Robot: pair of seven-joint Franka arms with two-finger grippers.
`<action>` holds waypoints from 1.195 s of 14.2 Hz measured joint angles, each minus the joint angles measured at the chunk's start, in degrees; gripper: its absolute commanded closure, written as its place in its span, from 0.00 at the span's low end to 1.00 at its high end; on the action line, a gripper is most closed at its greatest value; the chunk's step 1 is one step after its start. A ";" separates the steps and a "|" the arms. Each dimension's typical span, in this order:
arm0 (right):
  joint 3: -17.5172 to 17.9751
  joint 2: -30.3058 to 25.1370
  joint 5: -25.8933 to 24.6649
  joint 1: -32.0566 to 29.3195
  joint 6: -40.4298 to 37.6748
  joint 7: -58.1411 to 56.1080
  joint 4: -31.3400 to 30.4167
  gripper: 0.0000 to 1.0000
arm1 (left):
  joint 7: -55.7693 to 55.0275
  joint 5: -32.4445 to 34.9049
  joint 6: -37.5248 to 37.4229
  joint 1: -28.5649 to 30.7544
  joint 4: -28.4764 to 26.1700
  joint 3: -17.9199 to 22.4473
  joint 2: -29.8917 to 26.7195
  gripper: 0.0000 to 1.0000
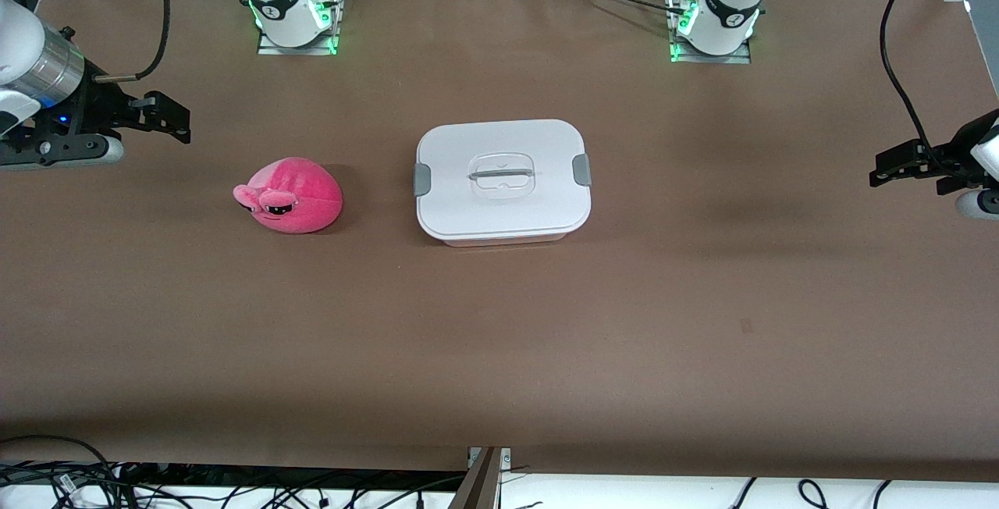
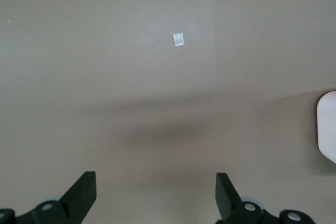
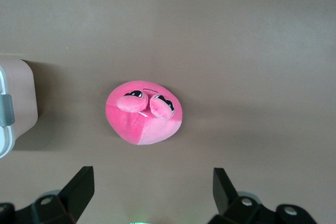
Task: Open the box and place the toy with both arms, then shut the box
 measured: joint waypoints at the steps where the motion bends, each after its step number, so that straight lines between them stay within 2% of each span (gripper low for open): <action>1: 0.00 0.00 0.00 0.00 0.00 0.00 0.00 0.00 | 0.00 0.00 -0.10 0.00 0.00 0.00 0.01 0.00; 12: 0.00 0.00 0.00 0.00 -0.03 0.00 0.00 0.00 | -0.05 -0.04 -1.03 -1.42 2.45 -0.73 2.13 0.00; 17: 0.06 0.00 0.00 0.01 -0.03 0.00 0.01 0.00 | -0.01 -2.57 -1.17 -4.79 2.57 -6.92 3.04 0.00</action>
